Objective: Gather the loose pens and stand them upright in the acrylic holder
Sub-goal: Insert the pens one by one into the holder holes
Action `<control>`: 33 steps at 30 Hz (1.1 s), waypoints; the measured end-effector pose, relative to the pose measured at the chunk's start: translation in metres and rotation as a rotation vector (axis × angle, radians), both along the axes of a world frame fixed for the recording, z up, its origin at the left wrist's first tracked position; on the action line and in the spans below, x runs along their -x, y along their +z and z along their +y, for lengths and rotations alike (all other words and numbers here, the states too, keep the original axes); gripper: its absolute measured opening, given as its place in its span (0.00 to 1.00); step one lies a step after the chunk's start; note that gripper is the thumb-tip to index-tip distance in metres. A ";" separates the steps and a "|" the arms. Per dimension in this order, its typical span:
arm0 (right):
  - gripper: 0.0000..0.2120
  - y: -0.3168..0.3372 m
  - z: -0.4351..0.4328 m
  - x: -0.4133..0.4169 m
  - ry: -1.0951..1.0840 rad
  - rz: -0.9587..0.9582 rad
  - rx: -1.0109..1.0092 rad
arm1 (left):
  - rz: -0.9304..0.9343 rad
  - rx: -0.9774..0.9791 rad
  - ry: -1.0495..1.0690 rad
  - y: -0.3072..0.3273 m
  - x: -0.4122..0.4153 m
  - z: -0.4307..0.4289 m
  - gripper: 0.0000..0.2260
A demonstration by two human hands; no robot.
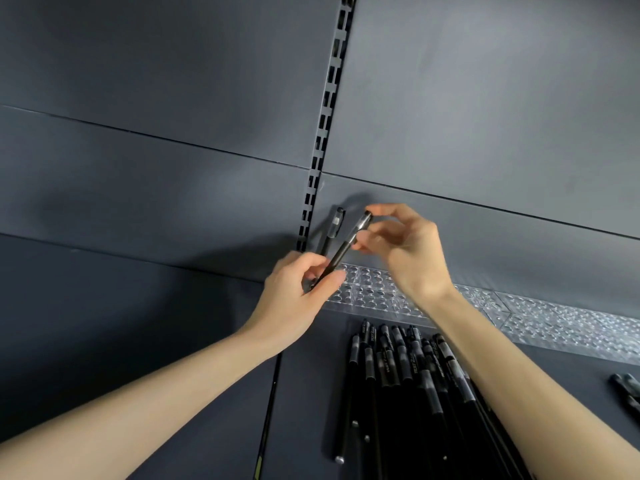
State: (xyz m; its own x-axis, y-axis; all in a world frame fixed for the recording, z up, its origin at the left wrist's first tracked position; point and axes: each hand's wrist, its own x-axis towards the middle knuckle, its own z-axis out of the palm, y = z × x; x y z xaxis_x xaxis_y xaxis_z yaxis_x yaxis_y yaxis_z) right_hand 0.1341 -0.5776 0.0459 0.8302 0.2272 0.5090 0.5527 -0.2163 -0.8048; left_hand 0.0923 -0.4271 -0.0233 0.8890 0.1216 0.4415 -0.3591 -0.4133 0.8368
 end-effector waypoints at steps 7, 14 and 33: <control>0.15 0.017 -0.006 -0.017 -0.207 -0.176 0.009 | 0.002 -0.228 0.135 -0.006 -0.014 0.020 0.18; 0.16 0.011 0.002 -0.020 -0.219 -0.228 0.040 | 0.070 -0.247 0.112 -0.004 -0.024 0.014 0.24; 0.11 -0.009 0.014 -0.026 -0.204 -0.242 0.232 | 0.059 -0.187 0.164 -0.008 -0.026 0.007 0.21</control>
State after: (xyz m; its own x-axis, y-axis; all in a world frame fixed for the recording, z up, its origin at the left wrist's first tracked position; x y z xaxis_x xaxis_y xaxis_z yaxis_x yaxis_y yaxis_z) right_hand 0.1599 -0.5639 0.0371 0.7327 0.2022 0.6498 0.6472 -0.5023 -0.5734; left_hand 0.1187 -0.4203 -0.0311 0.8889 0.1876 0.4180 -0.2275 -0.6112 0.7581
